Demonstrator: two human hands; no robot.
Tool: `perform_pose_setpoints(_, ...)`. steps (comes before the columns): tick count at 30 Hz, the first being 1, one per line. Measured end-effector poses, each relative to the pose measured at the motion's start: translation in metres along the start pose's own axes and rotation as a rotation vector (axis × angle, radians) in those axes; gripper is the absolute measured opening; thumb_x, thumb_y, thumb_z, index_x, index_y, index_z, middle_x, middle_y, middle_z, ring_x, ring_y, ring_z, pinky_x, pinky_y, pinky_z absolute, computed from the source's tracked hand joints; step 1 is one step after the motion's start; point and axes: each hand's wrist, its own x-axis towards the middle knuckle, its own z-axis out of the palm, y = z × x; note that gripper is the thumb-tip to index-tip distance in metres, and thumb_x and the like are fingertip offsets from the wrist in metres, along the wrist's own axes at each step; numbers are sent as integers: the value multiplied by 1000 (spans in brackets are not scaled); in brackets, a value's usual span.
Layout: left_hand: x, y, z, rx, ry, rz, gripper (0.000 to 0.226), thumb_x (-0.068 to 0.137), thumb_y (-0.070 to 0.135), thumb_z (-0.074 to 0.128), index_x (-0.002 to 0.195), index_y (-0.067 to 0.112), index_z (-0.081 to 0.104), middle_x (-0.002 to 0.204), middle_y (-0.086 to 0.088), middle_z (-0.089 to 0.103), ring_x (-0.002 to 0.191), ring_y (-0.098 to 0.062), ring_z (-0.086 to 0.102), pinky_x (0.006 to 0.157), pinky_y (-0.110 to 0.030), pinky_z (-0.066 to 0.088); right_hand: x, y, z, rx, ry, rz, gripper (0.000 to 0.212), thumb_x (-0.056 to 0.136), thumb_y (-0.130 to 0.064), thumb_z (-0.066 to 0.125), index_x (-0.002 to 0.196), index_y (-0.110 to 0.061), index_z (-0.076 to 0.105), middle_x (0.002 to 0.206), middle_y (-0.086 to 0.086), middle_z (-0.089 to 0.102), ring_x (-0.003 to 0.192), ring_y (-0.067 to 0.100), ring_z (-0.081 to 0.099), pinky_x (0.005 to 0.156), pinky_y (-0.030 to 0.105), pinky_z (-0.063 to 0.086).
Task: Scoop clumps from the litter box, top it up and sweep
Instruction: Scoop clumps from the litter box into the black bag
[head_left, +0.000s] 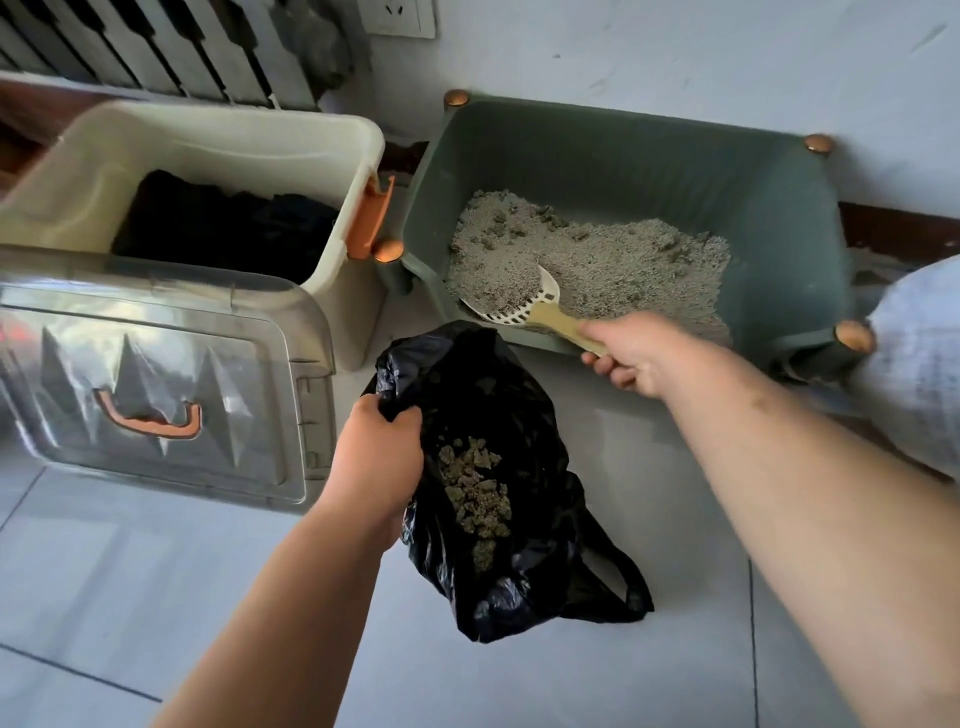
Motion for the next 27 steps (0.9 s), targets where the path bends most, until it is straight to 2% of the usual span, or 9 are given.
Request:
perform_pose_setpoints(2, 0, 0, -1, -9, 4, -4, 8, 98, 14, 48, 92, 10, 52, 66, -4, 47, 58, -18, 45, 51, -27, 36, 9, -1, 17, 48, 25, -55, 24, 96, -28, 56, 88, -5, 56, 67, 6, 54, 30, 3, 35, 27, 13, 17)
perform_pose_setpoints(6, 1, -1, -4, -37, 11, -18, 9, 99, 17, 50, 98, 8, 55, 76, -9, 54, 67, -22, 51, 61, -33, 42, 18, 6, 21, 260, 69, -111, 22, 94, -25, 59, 107, -7, 60, 67, 6, 52, 28, 1, 35, 26, 13, 17)
perform_pose_setpoints(10, 4, -3, -6, -62, 14, -29, 11, 98, 18, 51, 102, 10, 57, 84, -12, 60, 74, -24, 57, 67, -36, 47, 10, 22, 6, 402, 106, -161, 18, 94, -24, 59, 107, -11, 60, 65, 4, 50, 32, 1, 34, 28, 13, 18)
perform_pose_setpoints(16, 0, 4, -7, -34, 17, -18, 13, 99, 17, 50, 106, 9, 56, 81, -9, 59, 71, -24, 56, 62, -33, 45, -3, 20, 0, 383, 170, -203, 14, 95, -22, 57, 108, -20, 60, 65, 5, 50, 34, 4, 34, 30, 12, 18)
perform_pose_setpoints(21, -3, 8, -6, -31, 4, -23, 12, 99, 17, 50, 107, 10, 57, 86, -12, 63, 75, -26, 60, 65, -34, 48, -11, 18, -10, 295, 221, -232, 13, 94, -22, 57, 107, -23, 60, 66, 3, 53, 47, 9, 36, 32, 14, 20)
perform_pose_setpoints(27, -6, 9, -7, -23, 6, -31, 11, 99, 16, 50, 103, 10, 57, 85, -12, 61, 74, -25, 57, 65, -35, 45, -15, 18, -15, 280, 212, -184, 11, 94, -25, 58, 101, -18, 62, 65, 3, 53, 46, 10, 35, 32, 13, 18)
